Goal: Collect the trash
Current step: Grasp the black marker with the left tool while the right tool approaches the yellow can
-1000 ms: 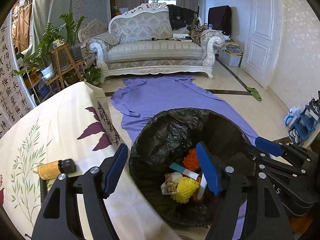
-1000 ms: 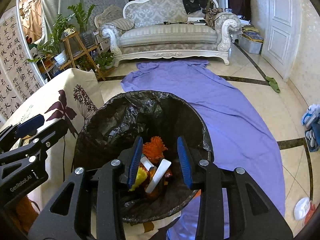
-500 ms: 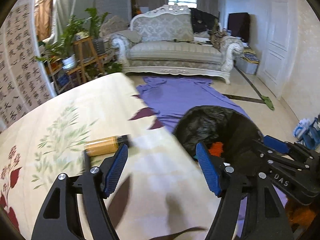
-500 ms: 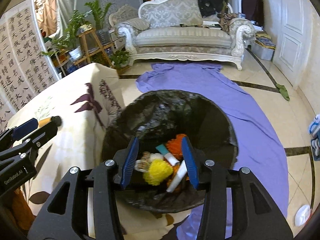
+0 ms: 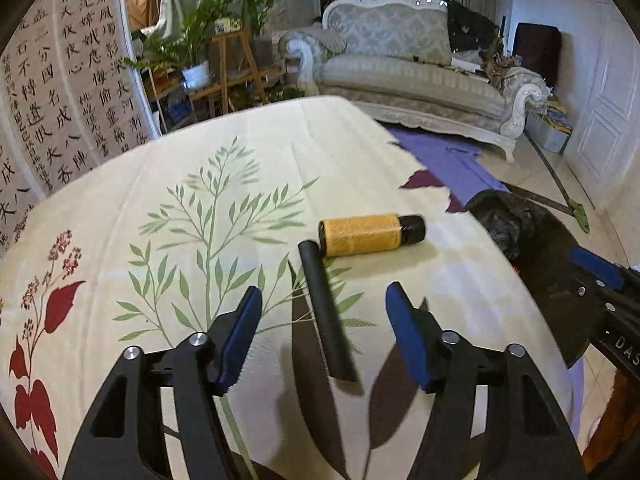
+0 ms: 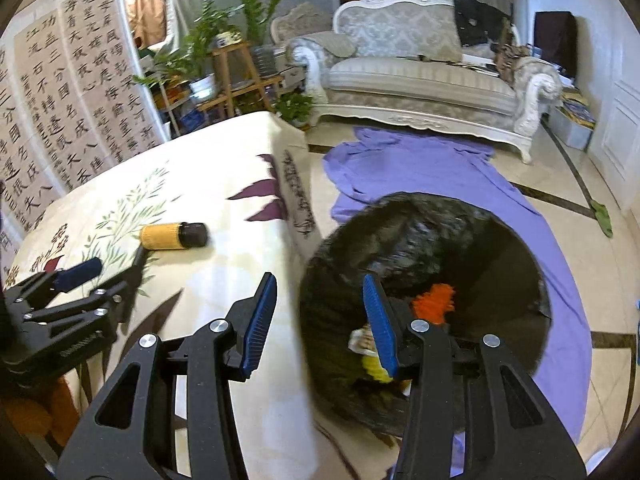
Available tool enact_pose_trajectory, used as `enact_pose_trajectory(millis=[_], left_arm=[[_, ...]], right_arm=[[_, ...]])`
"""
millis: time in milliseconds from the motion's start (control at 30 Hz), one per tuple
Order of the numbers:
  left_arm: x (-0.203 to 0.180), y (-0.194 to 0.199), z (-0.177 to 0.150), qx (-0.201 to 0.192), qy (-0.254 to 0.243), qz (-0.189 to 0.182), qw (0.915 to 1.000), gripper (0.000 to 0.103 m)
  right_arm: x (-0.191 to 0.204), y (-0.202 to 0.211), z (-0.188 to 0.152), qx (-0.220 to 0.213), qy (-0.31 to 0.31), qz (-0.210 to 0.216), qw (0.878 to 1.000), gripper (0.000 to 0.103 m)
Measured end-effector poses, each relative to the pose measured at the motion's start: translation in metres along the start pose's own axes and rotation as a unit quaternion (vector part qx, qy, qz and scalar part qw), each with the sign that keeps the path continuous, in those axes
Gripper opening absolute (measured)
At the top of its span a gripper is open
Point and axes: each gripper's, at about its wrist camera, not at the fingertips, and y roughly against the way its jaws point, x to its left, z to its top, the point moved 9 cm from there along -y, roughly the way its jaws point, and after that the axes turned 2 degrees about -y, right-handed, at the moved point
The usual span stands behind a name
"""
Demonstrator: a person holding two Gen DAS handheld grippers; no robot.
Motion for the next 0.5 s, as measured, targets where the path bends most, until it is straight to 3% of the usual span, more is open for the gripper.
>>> enact_pose_trajectory(millis=[200, 300, 367, 500], left_arm=[[-0.001, -0.011, -0.007, 0.024, 0.000, -0.021, 0.9995, 0.048], [0.000, -0.012, -0.006, 0.019, -0.009, -0.018, 0.9996, 0.035], [0.003, -0.012, -0.005, 0.017, -0.013, -0.013, 0.9997, 0.017], [0.008, -0.010, -0.005, 0.015, -0.010, -0.021, 0.9996, 0.014]], right_arm=[[0.021, -0.008, 0.006, 0.005, 0.019, 0.012, 1.000, 0.044], [0.028, -0.011, 0.009, 0.005, 0.026, 0.016, 1.000, 0.044], [0.033, -0.013, 0.012, 0.005, 0.032, 0.018, 0.999, 0.044], [0.044, -0.023, 0.021, 0.007, 0.041, 0.025, 0.999, 0.044]])
